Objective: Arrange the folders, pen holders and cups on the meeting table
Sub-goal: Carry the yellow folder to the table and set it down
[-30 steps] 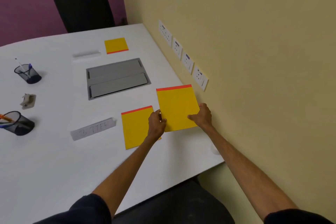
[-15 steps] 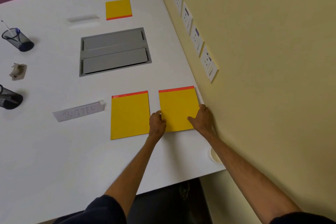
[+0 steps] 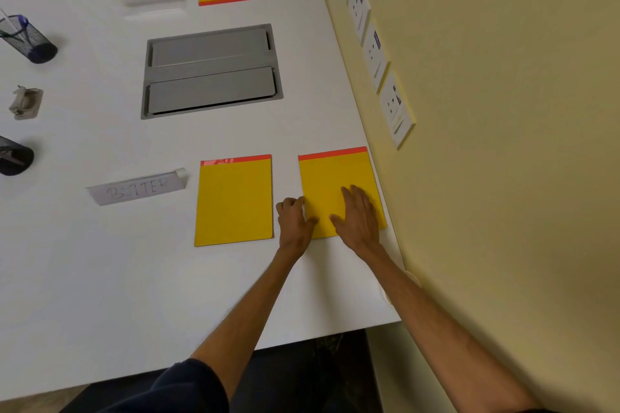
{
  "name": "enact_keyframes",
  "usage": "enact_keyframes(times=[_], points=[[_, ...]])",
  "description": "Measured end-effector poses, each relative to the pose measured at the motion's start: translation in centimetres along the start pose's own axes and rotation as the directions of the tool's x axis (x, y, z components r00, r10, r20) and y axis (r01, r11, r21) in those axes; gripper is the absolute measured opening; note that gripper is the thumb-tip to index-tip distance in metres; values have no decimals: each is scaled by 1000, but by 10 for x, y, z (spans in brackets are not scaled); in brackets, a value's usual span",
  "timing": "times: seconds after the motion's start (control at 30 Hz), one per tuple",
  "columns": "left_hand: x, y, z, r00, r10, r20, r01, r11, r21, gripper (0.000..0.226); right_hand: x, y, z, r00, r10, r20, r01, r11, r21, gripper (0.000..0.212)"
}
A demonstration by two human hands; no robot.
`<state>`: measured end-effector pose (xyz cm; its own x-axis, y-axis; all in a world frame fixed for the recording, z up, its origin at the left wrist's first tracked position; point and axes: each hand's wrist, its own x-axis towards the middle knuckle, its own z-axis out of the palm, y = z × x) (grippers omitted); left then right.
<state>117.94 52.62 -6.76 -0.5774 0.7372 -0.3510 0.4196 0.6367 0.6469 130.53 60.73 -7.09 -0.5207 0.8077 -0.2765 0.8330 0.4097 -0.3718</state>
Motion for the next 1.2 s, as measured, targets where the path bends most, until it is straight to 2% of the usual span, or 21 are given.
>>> enact_keyframes(times=[0.13,0.37,0.57,0.8,0.9,1.0,1.2], points=[[5,0,3,1000,-4,21,5,1000,-20,63,-2,8,6,999,-51,12,51,999,-7,66],[0,11,19,999,6,41,-5,999,-39,60,2,24,-1,999,-36,20,36,999,-5,63],[0,11,16,998,31,58,-31,999,10,58,1,21,1,1000,-16,19,16,1000,3,62],[-1,9,0,990,64,125,-67,997,23,68,4,16,-3,999,4,39,-3,1000,-8,63],[-7,0,-14,996,72,61,-70,997,-38,65,4,1,-8,999,12,48,-11,1000,-18,60],[-10,-1,-26,996,82,-18,-84,994,-70,59,8,-9,-12,1000,6,-5,-6,1000,21,55],[-20,-30,-78,992,60,-107,-66,997,-50,49,4,-65,-7,997,-58,-52,62,996,69,47]])
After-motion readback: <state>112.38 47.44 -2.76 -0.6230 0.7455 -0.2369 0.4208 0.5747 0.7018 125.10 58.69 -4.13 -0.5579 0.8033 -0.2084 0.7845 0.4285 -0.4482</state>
